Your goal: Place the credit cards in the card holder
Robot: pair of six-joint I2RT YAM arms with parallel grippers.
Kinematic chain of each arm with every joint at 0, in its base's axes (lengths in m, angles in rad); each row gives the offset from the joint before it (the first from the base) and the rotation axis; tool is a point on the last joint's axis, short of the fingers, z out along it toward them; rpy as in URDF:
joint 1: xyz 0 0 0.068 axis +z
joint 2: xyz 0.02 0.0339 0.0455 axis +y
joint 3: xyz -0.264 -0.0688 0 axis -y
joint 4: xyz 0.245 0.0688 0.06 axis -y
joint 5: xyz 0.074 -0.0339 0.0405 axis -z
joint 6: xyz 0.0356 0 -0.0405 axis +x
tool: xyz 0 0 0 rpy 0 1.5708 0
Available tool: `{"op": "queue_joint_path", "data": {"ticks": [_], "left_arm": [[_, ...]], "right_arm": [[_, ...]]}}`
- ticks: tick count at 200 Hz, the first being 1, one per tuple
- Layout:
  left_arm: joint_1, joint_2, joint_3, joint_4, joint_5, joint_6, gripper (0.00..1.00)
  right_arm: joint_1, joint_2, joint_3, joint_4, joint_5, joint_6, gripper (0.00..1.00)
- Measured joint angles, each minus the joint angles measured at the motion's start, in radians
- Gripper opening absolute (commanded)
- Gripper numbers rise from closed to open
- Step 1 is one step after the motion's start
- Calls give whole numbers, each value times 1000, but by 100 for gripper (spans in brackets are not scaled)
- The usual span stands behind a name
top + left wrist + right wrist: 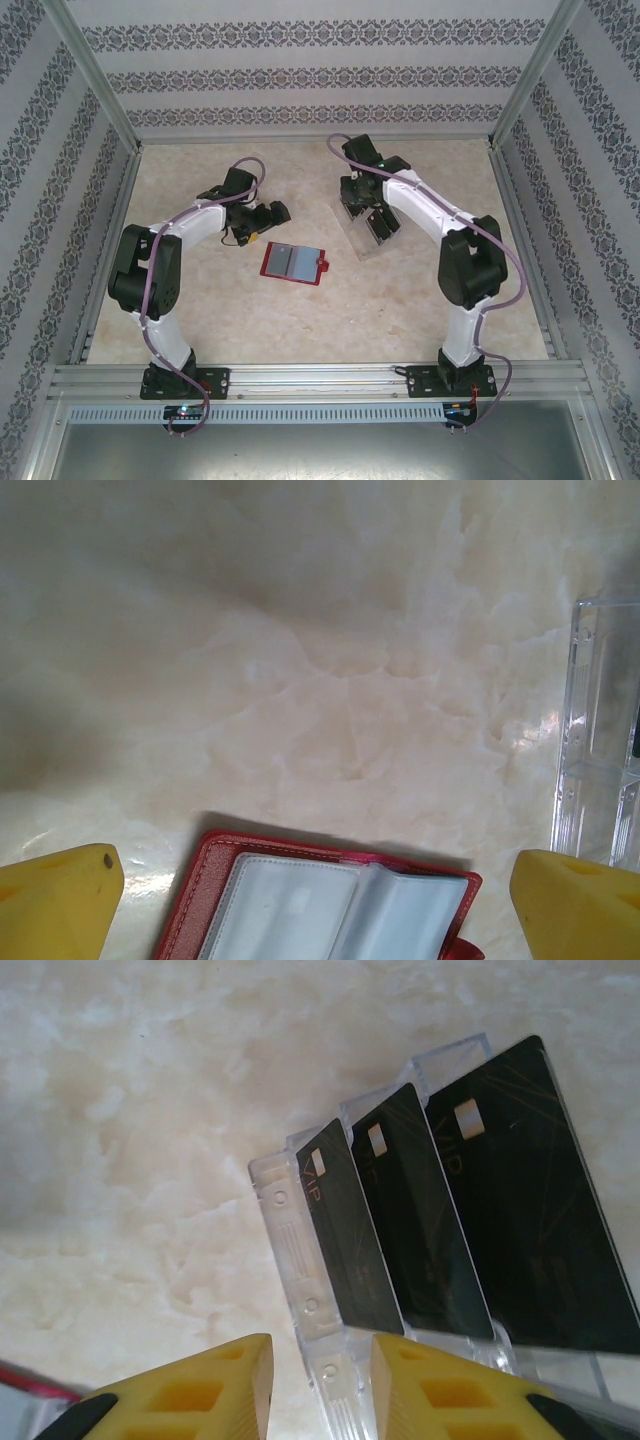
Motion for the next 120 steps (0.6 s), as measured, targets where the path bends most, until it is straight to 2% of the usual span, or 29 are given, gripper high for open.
{"op": "queue_joint_path", "data": {"ticks": [63,120], "left_arm": [[0,0,0,0,0,0,100],[0,0,0,0,0,0,100]], "right_arm": [[-5,131,134,-60,43,-65,28],[-25,177,168,-86,69,-91,28]]}}
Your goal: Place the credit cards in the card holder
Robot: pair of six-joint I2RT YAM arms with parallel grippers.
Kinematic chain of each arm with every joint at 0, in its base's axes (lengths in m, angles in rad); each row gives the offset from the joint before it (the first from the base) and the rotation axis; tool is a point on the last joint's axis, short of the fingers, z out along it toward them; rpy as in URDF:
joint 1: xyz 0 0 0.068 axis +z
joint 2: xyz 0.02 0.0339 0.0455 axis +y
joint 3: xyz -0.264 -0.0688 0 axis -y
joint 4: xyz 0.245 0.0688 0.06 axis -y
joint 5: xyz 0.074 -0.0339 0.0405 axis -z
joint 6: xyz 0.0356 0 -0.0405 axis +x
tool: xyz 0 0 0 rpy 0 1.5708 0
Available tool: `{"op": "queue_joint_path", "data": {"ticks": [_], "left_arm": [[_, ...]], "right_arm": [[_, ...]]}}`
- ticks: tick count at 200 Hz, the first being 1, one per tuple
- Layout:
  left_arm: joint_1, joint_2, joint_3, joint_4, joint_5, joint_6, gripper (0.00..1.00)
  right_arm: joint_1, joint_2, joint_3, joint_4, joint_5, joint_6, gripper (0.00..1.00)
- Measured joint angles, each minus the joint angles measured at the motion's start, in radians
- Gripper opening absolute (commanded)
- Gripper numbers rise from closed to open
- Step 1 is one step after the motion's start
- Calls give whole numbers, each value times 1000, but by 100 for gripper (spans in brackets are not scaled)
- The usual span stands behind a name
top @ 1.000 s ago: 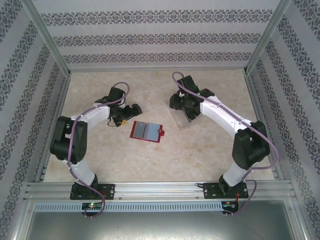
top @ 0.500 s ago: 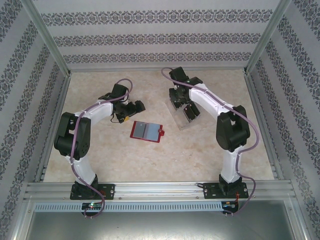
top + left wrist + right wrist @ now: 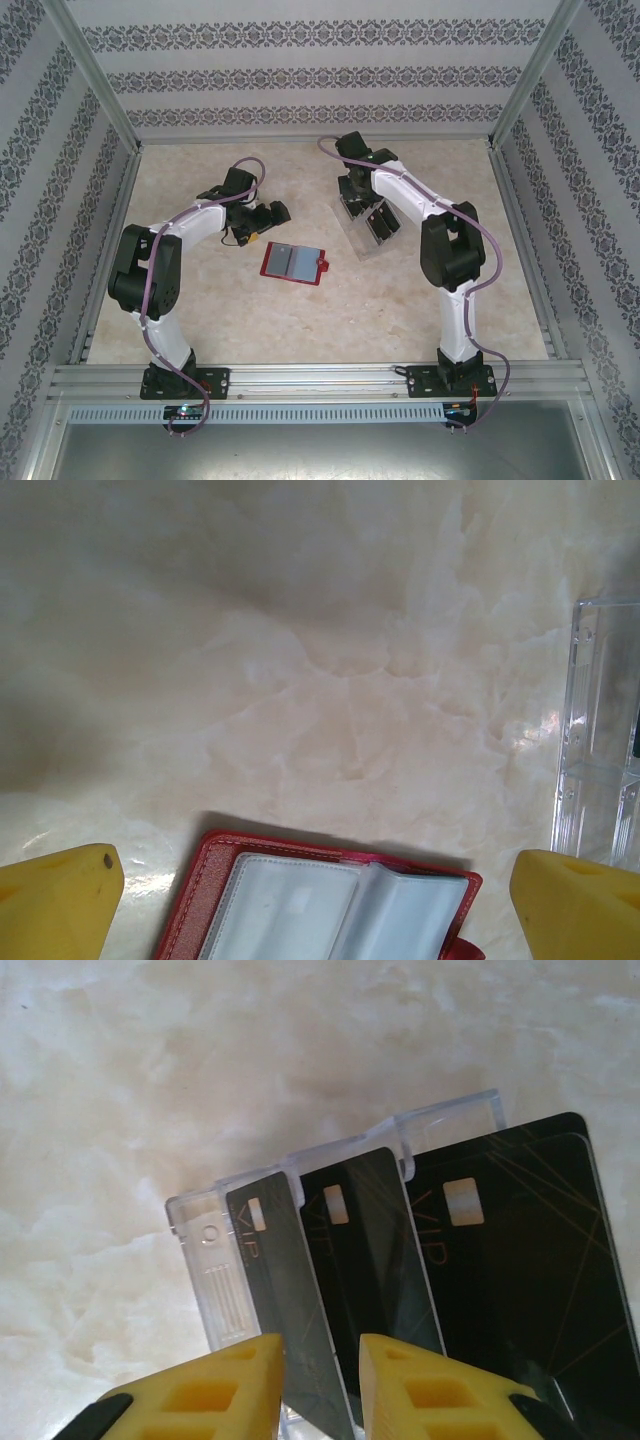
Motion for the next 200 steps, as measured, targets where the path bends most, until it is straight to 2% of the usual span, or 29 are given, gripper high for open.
{"op": "queue_joint_path", "data": {"ticks": [67,142,165,200], "left_arm": [[0,0,1,0,0,0,100],[0,10,2,0,0,0,100],[0,13,2,0,0,0,100],[0,13,2,0,0,0,100]], "right_arm": [[-1,58,46,-9,0,-21,27],[-1,64,51,-12,-1,-23,25],[-1,64,51,-12,-1,-26,22],[0,64,48,-13,5,-29,23]]}}
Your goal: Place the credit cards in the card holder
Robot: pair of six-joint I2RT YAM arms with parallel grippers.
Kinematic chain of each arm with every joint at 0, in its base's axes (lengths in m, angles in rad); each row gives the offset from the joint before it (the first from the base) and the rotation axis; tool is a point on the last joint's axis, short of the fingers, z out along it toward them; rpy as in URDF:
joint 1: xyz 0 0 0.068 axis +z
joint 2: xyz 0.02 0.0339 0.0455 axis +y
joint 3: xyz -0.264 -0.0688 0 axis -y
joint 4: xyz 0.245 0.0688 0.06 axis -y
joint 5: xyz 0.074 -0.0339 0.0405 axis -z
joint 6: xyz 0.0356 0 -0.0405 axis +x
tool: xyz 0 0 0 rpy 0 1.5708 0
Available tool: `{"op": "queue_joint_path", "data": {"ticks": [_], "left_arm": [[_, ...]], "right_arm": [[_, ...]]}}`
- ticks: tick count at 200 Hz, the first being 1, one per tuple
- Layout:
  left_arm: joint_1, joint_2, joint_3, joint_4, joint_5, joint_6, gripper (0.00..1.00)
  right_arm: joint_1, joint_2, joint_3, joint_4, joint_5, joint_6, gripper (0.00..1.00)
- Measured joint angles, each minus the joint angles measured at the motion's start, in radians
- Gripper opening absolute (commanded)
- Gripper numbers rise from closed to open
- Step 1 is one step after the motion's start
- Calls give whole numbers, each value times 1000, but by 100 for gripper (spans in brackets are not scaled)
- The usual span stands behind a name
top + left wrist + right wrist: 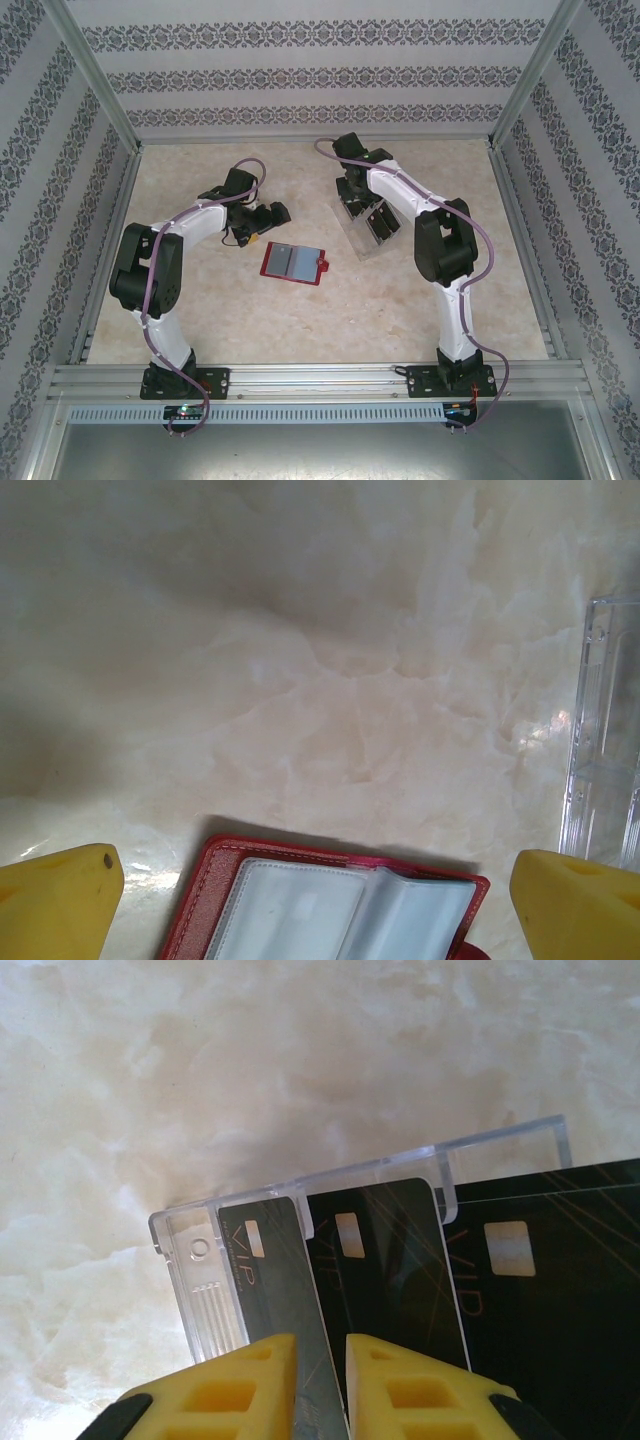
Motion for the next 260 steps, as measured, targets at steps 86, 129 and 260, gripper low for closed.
{"op": "queue_joint_path", "data": {"ticks": [86,129,260], "left_arm": [[0,0,13,0,8,0,100],[-1,0,13,0,11,0,100],[-1,0,13,0,11,0,100]], "right_arm": [[35,0,-12,-5,94,-53,23],[35,0,-12,-7,95,-58,19],[-1,-2,-16,-6,13,-46,5]]}}
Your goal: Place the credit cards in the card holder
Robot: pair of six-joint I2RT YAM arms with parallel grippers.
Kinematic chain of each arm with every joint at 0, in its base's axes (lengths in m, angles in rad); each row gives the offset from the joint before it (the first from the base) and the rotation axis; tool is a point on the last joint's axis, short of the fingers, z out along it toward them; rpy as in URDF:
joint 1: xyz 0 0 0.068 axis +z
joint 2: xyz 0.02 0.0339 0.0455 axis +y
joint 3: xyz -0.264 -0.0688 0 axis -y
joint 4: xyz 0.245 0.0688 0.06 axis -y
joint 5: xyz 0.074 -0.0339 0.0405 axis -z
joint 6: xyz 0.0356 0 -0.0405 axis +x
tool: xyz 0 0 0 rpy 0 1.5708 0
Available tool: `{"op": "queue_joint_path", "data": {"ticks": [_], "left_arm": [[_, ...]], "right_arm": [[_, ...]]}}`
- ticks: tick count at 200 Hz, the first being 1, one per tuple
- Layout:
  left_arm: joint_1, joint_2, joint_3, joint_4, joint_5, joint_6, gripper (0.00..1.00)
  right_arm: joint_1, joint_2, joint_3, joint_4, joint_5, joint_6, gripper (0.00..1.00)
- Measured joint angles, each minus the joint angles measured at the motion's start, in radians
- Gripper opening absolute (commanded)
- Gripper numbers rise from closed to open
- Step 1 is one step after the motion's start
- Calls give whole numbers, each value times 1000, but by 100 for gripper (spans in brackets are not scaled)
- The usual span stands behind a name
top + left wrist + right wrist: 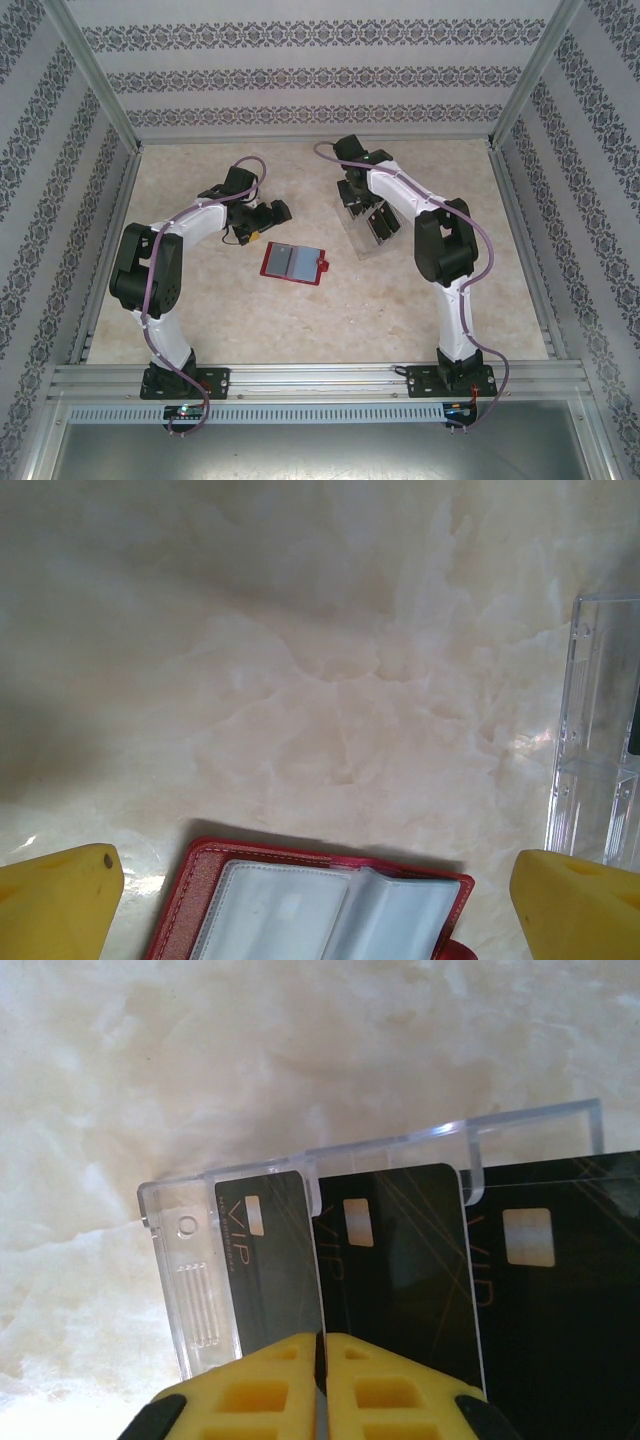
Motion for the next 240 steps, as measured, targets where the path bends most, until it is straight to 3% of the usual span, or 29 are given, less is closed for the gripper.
{"op": "queue_joint_path", "data": {"ticks": [19,133,240], "left_arm": [[0,0,0,0,0,0,100],[0,0,0,0,0,0,100],[0,0,0,0,0,-1,100]], "right_arm": [[-6,-3,0,0,-20,7,0],[-29,-40,-22,11,-117,39,0],[-33,-53,-34,15,-126,53,0]]}}
